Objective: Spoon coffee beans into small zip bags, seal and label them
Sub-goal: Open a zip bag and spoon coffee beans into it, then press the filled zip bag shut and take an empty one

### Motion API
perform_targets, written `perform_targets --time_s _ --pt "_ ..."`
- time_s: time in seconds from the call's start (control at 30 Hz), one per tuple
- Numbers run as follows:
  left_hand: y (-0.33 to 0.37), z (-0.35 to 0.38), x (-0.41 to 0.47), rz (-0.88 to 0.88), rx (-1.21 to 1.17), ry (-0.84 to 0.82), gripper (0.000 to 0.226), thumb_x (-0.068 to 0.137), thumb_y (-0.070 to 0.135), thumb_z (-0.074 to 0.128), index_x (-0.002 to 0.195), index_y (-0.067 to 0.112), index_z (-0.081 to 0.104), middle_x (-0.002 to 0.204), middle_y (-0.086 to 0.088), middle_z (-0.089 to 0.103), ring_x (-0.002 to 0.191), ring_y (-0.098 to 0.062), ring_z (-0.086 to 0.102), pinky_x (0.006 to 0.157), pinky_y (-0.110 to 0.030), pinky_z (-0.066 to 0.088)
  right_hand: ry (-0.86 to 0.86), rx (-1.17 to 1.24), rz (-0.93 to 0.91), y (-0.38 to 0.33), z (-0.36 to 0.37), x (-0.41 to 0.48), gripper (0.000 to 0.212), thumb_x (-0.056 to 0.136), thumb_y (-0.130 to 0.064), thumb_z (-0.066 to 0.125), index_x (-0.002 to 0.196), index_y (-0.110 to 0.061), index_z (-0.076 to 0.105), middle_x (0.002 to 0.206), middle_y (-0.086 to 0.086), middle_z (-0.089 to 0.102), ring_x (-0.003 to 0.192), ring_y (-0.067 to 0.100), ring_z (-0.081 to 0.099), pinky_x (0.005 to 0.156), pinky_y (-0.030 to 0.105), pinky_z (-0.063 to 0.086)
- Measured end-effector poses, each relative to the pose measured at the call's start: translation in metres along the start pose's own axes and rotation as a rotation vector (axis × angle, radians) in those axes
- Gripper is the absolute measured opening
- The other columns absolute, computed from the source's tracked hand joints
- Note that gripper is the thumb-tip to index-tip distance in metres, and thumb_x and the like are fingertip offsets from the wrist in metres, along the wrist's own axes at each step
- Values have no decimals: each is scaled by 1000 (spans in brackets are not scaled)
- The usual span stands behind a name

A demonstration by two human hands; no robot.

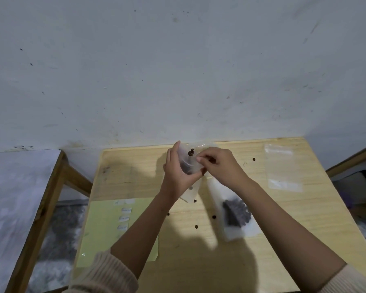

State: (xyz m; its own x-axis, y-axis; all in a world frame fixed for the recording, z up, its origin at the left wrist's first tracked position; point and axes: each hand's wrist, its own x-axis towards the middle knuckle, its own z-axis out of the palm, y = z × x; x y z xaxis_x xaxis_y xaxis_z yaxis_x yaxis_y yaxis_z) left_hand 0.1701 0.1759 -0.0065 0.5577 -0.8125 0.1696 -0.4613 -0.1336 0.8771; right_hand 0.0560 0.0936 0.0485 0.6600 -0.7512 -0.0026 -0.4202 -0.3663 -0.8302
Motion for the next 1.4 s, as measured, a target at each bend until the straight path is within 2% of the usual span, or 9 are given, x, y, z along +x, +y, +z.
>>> perform_targets --time_s 0.1,0.2,0.33,0.77,0.9,1.0,1.1,1.3,1.4 --pt "4 -6 -3 -45 -117 -30 82 74 30 79 140 12 34 125 7 46 117 5 42 98 -10 34 115 -17 5 6 -7 3 9 87 -8 61 86 -6 70 80 -1 66 71 7 58 70 22 47" --pt "8 -13 -2 -53 -224 -17 47 90 19 61 134 17 45 121 3 58 112 -2 54 93 -19 45 220 -16 -18 10 -15 3 8 87 -7 61 84 -8 69 84 6 68 76 19 59 71 22 45" --pt "22 -19 3 -61 -332 75 23 92 9 58 114 17 60 98 2 68 95 -9 65 84 -22 52 233 137 9 10 -19 -3 9 82 -8 68 81 -16 66 82 -3 66 75 14 58 70 16 47" --pt "30 -10 5 -161 -415 -4 15 88 12 64 91 26 66 92 -6 72 89 -19 69 85 -33 55 251 215 81 15 -18 -8 22 74 -8 76 88 -15 60 83 -9 61 72 -8 53 67 6 42" --pt "30 -4 3 -153 -399 48 17 88 5 62 87 21 63 80 -5 69 78 -15 68 78 -22 53 231 231 101 15 -14 -6 23 76 -3 73 84 -19 58 81 -6 61 68 -2 55 66 6 43" --pt "30 1 1 -117 -308 90 22 88 4 61 83 26 59 76 7 66 71 -11 66 70 -15 49 206 189 102 14 -10 -4 23 77 -1 71 80 -19 56 79 0 63 72 10 58 66 8 42" --pt "30 2 2 -106 -270 122 25 87 2 61 82 26 58 75 14 63 66 -1 61 67 -13 48 184 170 88 14 -10 -2 22 77 0 70 81 -16 55 79 -1 63 72 9 59 67 7 42" --pt "30 -5 4 -202 -475 89 11 86 1 64 94 9 64 82 0 69 75 -9 68 78 -26 56 220 282 172 23 -21 -5 21 74 -12 77 80 -27 64 82 -2 64 67 10 54 60 22 48" --pt "26 -7 2 -229 -509 83 15 85 5 66 99 9 66 92 -7 71 86 -17 69 82 -31 56 200 389 256 31 -27 -11 19 73 -8 77 80 -21 66 85 4 66 76 18 60 68 26 53"
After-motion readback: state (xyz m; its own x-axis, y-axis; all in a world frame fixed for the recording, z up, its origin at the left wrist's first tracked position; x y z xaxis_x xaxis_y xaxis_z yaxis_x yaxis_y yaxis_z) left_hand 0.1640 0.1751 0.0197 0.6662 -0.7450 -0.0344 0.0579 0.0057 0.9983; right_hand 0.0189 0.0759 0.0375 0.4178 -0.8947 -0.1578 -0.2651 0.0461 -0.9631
